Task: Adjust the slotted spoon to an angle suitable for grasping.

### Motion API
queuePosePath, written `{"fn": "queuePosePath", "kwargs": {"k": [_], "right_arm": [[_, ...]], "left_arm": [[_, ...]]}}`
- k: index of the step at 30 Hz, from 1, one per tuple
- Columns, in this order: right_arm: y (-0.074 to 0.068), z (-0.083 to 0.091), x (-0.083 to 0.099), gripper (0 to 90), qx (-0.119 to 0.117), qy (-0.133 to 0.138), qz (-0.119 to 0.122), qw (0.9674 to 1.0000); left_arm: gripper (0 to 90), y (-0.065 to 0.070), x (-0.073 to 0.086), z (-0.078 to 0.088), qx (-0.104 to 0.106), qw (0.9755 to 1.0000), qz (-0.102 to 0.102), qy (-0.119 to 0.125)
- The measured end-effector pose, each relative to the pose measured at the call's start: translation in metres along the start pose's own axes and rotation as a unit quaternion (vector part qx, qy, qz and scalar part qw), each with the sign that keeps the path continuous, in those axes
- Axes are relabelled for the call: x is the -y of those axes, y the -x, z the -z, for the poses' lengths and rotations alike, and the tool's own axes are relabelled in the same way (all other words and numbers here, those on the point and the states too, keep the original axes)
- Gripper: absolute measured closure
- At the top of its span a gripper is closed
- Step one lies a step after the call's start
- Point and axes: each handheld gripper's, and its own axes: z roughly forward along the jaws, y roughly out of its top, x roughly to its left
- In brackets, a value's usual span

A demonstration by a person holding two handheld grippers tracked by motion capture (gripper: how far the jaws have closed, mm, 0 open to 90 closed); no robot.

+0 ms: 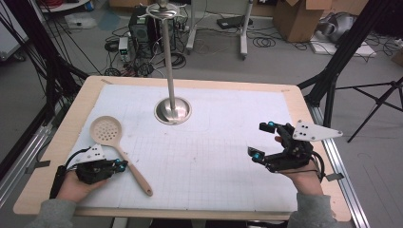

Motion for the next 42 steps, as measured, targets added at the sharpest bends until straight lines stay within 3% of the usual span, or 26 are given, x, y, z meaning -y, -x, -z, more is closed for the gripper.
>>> {"fn": "queuePosePath", "kwargs": {"k": [11,16,27,31,34,35,37,38,42], "right_arm": [[-0.001,0.009,0.004,9.7,0.011,-0.004,-0.003,0.9999],[-0.003,0.014,0.006,9.7,0.017,-0.008,-0.007,0.9998],[-0.006,0.027,0.010,9.7,0.030,-0.011,-0.008,0.9994],[-0.007,0.031,0.012,9.7,0.035,-0.012,-0.010,0.9993],[-0.009,0.034,0.012,9.7,0.035,-0.013,-0.010,0.9993],[-0.008,0.034,0.011,9.7,0.036,-0.012,-0.007,0.9993],[-0.008,0.034,0.012,9.7,0.035,-0.012,-0.009,0.9993],[-0.007,0.034,0.013,9.7,0.036,-0.013,-0.009,0.9992],[-0.008,0.034,0.015,9.7,0.033,-0.016,-0.014,0.9992]], "left_arm": [[89.5,0.000,-0.012,-0.018,-0.001,1.0000,0.000,0.000],[89.5,-0.001,-0.017,-0.025,-0.007,0.9999,-0.015,-0.003],[89.6,-0.004,-0.028,-0.040,-0.016,0.9997,-0.017,-0.004],[89.6,-0.005,-0.029,-0.041,-0.014,0.9999,-0.003,-0.002],[89.6,-0.007,-0.030,-0.035,-0.015,0.9998,-0.001,0.013],[89.6,-0.012,-0.032,-0.030,-0.031,0.9992,0.009,0.024],[89.6,-0.015,-0.032,-0.027,-0.038,0.9986,0.016,0.034],[89.6,-0.020,-0.032,-0.023,-0.055,0.9972,0.024,0.044],[89.7,-0.028,-0.030,-0.017,-0.068,0.9953,0.036,0.059]]}}
